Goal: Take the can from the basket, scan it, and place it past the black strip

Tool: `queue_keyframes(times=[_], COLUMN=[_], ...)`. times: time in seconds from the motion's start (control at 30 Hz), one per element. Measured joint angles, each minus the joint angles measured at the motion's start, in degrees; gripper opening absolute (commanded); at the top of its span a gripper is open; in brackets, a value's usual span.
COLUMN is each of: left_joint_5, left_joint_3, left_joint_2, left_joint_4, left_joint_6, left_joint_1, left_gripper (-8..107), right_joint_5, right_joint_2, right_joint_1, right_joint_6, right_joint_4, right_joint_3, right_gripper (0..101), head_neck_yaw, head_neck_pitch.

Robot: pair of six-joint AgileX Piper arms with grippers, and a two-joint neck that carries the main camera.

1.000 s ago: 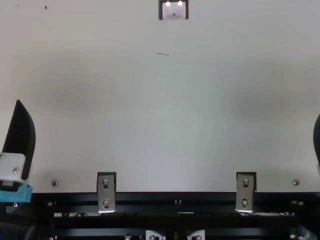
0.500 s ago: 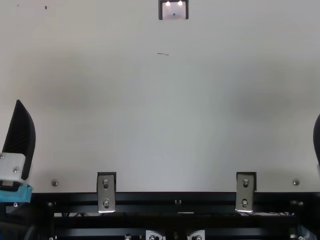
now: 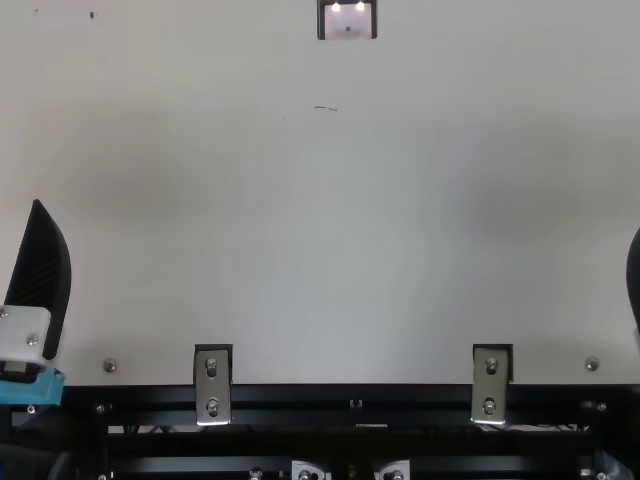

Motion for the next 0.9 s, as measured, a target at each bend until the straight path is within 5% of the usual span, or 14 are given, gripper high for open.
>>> queue_keyframes(times=[0.9], left_joint_5=[0.0], left_joint_3=[0.0], left_joint_2=[0.0], left_joint_4=[0.0], left_joint_6=[0.0], left_joint_1=[0.0], left_gripper=[90], right_joint_5=[0.0], right_joint_2=[0.0], right_joint_1=[0.0], right_joint_6=[0.0], right_joint_4=[0.0], right_joint_3=[0.0], right_gripper=[101], head_neck_yaw=[0.6], head_neck_pitch=[0.0])
